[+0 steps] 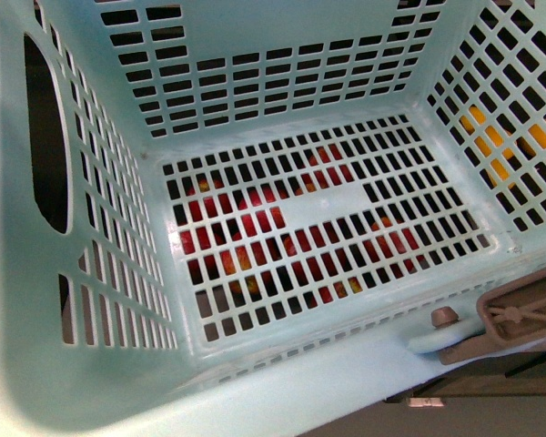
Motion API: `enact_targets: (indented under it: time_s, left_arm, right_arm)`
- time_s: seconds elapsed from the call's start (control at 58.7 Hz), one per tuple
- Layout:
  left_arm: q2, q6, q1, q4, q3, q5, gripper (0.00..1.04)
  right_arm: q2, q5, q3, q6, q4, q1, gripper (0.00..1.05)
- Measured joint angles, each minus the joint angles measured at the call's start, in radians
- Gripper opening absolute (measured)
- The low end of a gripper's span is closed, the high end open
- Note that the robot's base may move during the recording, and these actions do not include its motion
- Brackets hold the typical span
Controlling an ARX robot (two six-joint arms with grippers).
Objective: Pick lemon and mango into basket
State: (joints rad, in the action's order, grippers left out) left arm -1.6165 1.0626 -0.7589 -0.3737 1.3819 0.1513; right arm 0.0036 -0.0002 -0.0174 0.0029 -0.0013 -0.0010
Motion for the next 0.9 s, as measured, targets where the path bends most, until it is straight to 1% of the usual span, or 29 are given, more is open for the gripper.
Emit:
enact_targets:
  time_s: [0.17,0.187,0.221,0.272,0.324,0.341,0.409,0.426,0.443,0.528,0.579,0.596,0.664,0.715,0.749,0.817,0.903]
  left_arm:
    - [0.0,-0.011,0.007,0.0,0.0,-0.024,0.06]
    - [0.0,-0.012,0.008,0.0,0.0,-0.024,0.06]
    - [0.0,-0.014,0.009,0.0,0.0,-0.026,0.06]
    - [0.0,-0.016,0.01,-0.001,0.0,-0.027,0.06]
    - [0.0,-0.017,0.009,-0.001,0.0,-0.026,0.06]
    - [0.0,-0.018,0.008,-0.001,0.0,-0.023,0.06]
    - [0.0,-0.018,0.007,-0.001,0.0,-0.015,0.06]
    - [0.0,-0.016,0.007,-0.001,0.0,-0.014,0.06]
    - [0.0,-0.016,0.007,-0.001,0.0,-0.014,0.06]
    - [0.002,-0.019,0.007,-0.001,0.0,-0.016,0.06]
    - [0.002,-0.019,0.007,-0.001,0.0,-0.019,0.06]
    - [0.002,-0.019,0.008,-0.001,0.0,-0.02,0.06]
    - [0.002,-0.019,0.007,-0.001,0.0,-0.02,0.06]
    - [0.002,-0.019,0.007,-0.001,0.0,-0.02,0.06]
    - [0.002,-0.019,0.007,-0.001,0.0,-0.02,0.06]
    - [0.002,-0.019,0.007,-0.001,0.0,-0.02,0.06]
    - [0.002,-0.019,0.007,-0.001,0.0,-0.02,0.06]
  right_arm:
    - [0.0,0.0,0.0,0.0,0.0,0.0,0.96]
    - [0.01,-0.006,-0.005,0.014,-0.011,-0.002,0.96]
    - [0.047,-0.047,-0.037,0.061,-0.1,-0.016,0.96]
    - [0.186,-0.115,-0.119,0.155,-0.278,-0.089,0.96]
    - [0.276,-0.158,-0.147,0.196,-0.311,-0.156,0.96]
    - [0.316,-0.174,-0.155,0.206,-0.308,-0.194,0.96]
    - [0.471,-0.236,-0.185,0.211,-0.222,-0.342,0.96]
    - [0.533,-0.246,-0.2,0.201,-0.171,-0.391,0.96]
    - [0.577,-0.256,-0.209,0.189,-0.134,-0.42,0.96]
    - [0.75,-0.261,-0.246,0.135,0.01,-0.507,0.96]
    - [0.916,-0.253,-0.286,0.072,0.146,-0.56,0.96]
    - [1.001,-0.246,-0.309,0.039,0.214,-0.581,0.96]
    - [1.232,-0.212,-0.396,-0.03,0.363,-0.62,0.96]
    - [1.424,-0.205,-0.493,-0.085,0.429,-0.637,0.96]
    - [1.53,-0.179,-0.554,-0.124,0.438,-0.639,0.96]
    - [1.756,-0.168,-0.697,-0.188,0.426,-0.641,0.96]
    - [1.906,-0.169,-0.817,-0.221,0.37,-0.642,0.96]
